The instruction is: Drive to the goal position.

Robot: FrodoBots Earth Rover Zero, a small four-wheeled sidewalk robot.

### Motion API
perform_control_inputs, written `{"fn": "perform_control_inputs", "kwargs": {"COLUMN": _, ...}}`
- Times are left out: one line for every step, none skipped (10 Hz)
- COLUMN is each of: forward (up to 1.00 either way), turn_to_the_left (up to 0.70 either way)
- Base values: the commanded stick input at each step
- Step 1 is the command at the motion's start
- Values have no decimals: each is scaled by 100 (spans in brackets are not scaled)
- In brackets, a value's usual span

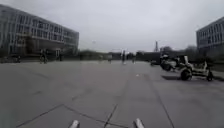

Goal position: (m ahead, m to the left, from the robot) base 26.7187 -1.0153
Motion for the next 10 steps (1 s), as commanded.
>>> {"fn": "perform_control_inputs", "kwargs": {"forward": 100, "turn_to_the_left": -5}}
{"fn": "perform_control_inputs", "kwargs": {"forward": 100, "turn_to_the_left": -3}}
{"fn": "perform_control_inputs", "kwargs": {"forward": 100, "turn_to_the_left": -3}}
{"fn": "perform_control_inputs", "kwargs": {"forward": 100, "turn_to_the_left": -3}}
{"fn": "perform_control_inputs", "kwargs": {"forward": 100, "turn_to_the_left": -3}}
{"fn": "perform_control_inputs", "kwargs": {"forward": 100, "turn_to_the_left": -3}}
{"fn": "perform_control_inputs", "kwargs": {"forward": 100, "turn_to_the_left": -3}}
{"fn": "perform_control_inputs", "kwargs": {"forward": 100, "turn_to_the_left": -3}}
{"fn": "perform_control_inputs", "kwargs": {"forward": 100, "turn_to_the_left": -3}}
{"fn": "perform_control_inputs", "kwargs": {"forward": 100, "turn_to_the_left": -3}}
